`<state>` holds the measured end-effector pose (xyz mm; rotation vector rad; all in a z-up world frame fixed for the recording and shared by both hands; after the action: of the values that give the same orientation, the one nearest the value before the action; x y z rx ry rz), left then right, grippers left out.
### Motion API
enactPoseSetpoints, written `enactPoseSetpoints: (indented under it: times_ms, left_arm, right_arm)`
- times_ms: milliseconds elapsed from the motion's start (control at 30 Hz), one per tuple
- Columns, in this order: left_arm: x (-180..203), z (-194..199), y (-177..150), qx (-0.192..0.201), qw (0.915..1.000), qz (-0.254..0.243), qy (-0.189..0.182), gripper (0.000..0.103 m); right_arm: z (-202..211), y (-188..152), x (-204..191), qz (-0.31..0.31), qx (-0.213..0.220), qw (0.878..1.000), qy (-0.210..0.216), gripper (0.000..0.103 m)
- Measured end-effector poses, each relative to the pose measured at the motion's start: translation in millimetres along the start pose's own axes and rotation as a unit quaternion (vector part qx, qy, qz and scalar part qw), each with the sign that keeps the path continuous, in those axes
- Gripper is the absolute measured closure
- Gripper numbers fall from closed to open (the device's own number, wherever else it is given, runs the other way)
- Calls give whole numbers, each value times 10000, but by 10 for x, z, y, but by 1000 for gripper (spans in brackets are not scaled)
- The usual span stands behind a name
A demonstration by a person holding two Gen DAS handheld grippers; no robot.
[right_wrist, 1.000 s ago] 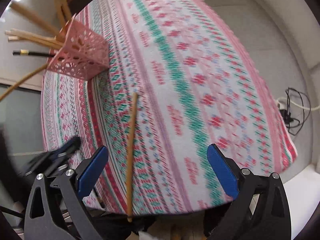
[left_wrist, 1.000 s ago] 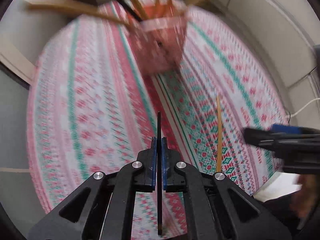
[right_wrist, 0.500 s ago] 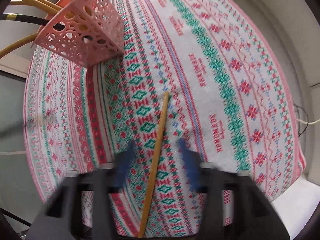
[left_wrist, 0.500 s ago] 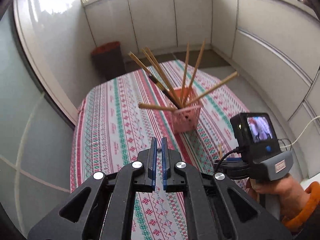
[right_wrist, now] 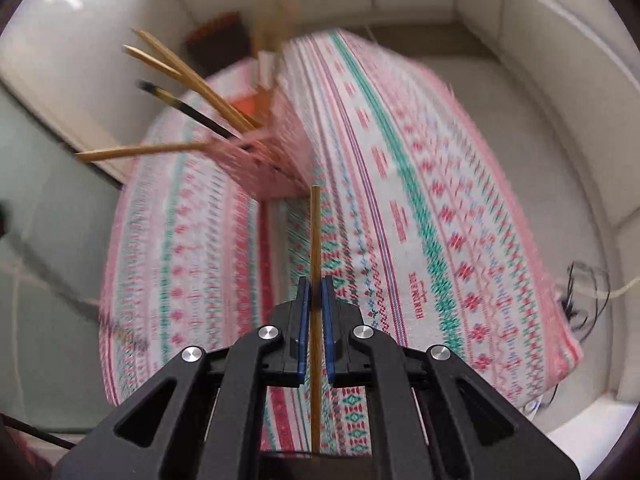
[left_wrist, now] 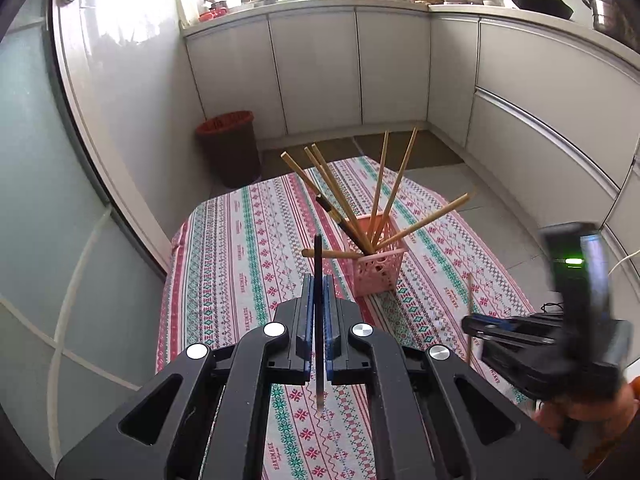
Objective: Organize utensils
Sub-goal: 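Lift both chopsticks upright and drop them into the pink holder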
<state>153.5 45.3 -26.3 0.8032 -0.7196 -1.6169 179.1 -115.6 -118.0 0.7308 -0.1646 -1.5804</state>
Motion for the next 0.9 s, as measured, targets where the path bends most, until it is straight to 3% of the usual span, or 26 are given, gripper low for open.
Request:
enactPoseSetpoints:
  times_ms: [200, 400, 600, 733, 900]
  left_arm:
    - [-61, 134, 115, 158, 9997, 148, -126, 99]
    - [-68, 305, 404, 443, 9967, 459, -511, 99]
    - [-1, 267, 794, 723, 9913, 760, -799, 99]
    - [62, 92, 942, 726, 9893, 916, -871, 99]
    - [136, -241, 1084, 779, 9898, 975, -687, 99]
  right_arm:
    - [781, 28, -284, 635, 873, 9927, 529, 97]
    - [1371, 199, -415, 734, 1383, 9849, 738, 97]
    - [1946, 777, -449, 311, 2047, 9699, 1283, 97]
    - [2138, 1092, -452, 166, 2424, 9616, 1279, 97]
    - [2166, 1477, -461, 39, 2682, 9552, 1247, 97]
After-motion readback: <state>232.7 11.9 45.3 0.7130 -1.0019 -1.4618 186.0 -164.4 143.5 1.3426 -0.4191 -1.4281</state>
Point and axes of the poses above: each gripper's, at about its wrist camera, not at the fingertips, and z roughly against the way its jaws point, x to its right, y to its top, the point moved 2 cm from there along -z, roughly the way its jaws point, and after that the axes turned 8 degrees about x, right-handed, at the moved point
